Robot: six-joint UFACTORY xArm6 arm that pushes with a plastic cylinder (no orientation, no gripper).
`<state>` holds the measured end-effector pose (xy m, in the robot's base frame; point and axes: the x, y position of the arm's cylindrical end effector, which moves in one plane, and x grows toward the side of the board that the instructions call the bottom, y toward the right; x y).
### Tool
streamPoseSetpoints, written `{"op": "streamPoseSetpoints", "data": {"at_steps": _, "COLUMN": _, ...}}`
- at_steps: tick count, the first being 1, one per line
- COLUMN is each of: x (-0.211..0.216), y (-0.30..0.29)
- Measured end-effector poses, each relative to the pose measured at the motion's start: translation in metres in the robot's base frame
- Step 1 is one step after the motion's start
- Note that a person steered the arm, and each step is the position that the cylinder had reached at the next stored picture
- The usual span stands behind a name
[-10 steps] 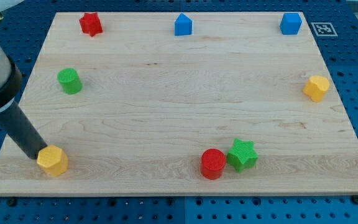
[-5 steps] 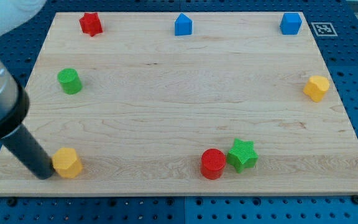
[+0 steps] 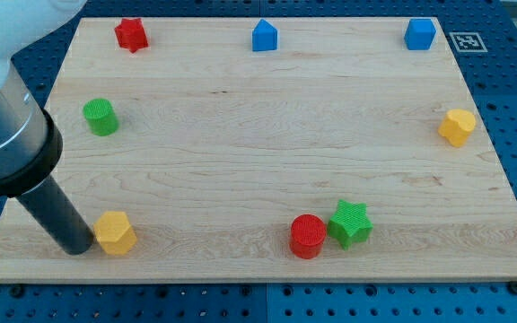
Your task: Place the yellow hexagon left to the red circle
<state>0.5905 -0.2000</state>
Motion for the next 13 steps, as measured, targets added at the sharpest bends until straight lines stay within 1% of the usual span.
{"op": "streamPoseSetpoints", "data": {"at_steps": 3, "x": 0.0, "y": 0.006}}
{"op": "streamPoseSetpoints", "data": {"at_steps": 6, "x": 0.0, "y": 0.052}}
{"op": "streamPoseSetpoints", "data": {"at_steps": 10, "x": 0.0, "y": 0.059}}
{"op": "streamPoseSetpoints", "data": {"at_steps": 12, "x": -0.003, "y": 0.087}}
{"op": "streamPoseSetpoints", "data": {"at_steps": 13, "x": -0.003, "y": 0.088}}
